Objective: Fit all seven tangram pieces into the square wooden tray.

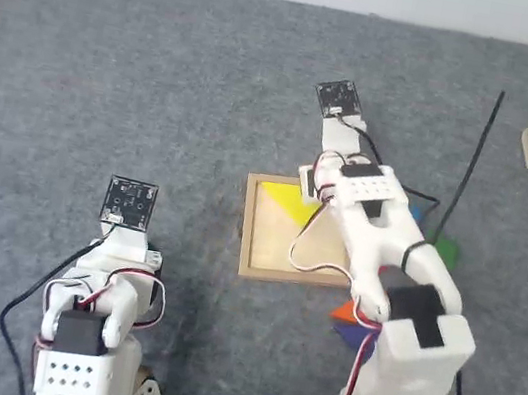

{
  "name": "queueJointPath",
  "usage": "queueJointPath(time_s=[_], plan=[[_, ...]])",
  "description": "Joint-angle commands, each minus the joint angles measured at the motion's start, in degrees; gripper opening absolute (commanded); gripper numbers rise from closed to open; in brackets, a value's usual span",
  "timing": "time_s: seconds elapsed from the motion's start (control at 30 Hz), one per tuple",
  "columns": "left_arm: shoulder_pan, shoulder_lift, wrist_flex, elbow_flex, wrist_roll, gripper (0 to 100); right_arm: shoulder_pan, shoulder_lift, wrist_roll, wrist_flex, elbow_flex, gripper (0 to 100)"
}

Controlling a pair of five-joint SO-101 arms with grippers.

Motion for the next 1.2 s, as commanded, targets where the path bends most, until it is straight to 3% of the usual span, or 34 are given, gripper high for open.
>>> queueJointPath(time_s=[0.0, 0.27, 0.6, 0.87, 1.17], plan=[[-0.1, -0.4, 0.4, -0.3, 0.4, 1, 0.7, -0.2, 0.8, 0.2, -2.3, 3.2], [-0.1, -0.4, 0.4, -0.3, 0.4, 1, 0.7, -10.4, 0.7, 0.5, 2.8, 3.2], [-0.1, -0.4, 0.4, -0.3, 0.4, 1, 6.6, -32.5, 3.8, 16.0, 10.5, 3.2], [-0.1, -0.4, 0.4, -0.3, 0.4, 1, 13.8, -24.4, 12.2, 21.8, 10.6, 22.7], [-0.1, -0.4, 0.4, -0.3, 0.4, 1, 16.0, -9.6, 12.9, 19.6, 5.5, 23.4]])
